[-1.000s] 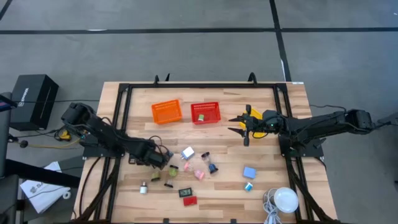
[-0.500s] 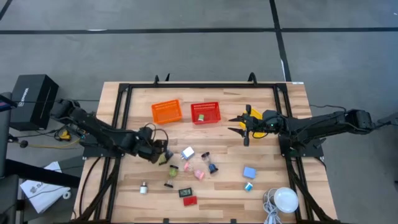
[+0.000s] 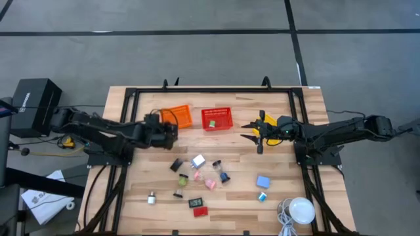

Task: Pick & Place Office items
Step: Put the left green hourglass into the orange bin

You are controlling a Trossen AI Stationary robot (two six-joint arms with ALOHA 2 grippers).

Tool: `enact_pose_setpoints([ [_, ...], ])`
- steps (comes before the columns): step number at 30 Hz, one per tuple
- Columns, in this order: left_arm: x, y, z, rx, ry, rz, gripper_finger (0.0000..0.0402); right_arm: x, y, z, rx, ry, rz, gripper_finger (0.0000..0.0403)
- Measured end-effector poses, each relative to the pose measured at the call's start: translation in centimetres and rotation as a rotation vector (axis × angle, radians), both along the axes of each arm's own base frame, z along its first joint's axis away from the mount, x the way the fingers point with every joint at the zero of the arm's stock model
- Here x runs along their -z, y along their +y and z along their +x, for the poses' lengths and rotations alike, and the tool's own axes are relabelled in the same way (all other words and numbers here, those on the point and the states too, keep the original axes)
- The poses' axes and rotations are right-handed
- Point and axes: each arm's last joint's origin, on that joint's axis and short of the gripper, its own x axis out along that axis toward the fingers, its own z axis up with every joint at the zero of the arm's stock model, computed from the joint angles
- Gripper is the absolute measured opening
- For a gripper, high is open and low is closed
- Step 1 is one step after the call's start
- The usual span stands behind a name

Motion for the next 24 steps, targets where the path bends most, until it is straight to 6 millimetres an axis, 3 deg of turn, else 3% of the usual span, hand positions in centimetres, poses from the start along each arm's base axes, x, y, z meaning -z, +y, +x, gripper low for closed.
enact_pose_setpoints([
  [9,-2.6,3.1,1.5,0.039,-0.005,0.250,0.0215,0.0,0.0,0.0,-0.001,-0.003,-0.010,0.0159],
  [14,-3.7,4.8,2.6,0.133,0.107,0.364,0.0216,-0.1,-0.1,0.0,0.004,-0.012,-0.011,0.0159],
  [19,-3.3,6.0,3.0,0.203,0.284,0.405,0.0216,-0.1,-0.1,0.0,0.005,-0.011,-0.011,0.0159],
  [24,-1.7,7.0,3.7,0.219,0.294,0.388,0.0221,-0.1,-0.1,0.0,0.005,-0.012,-0.006,0.0159],
])
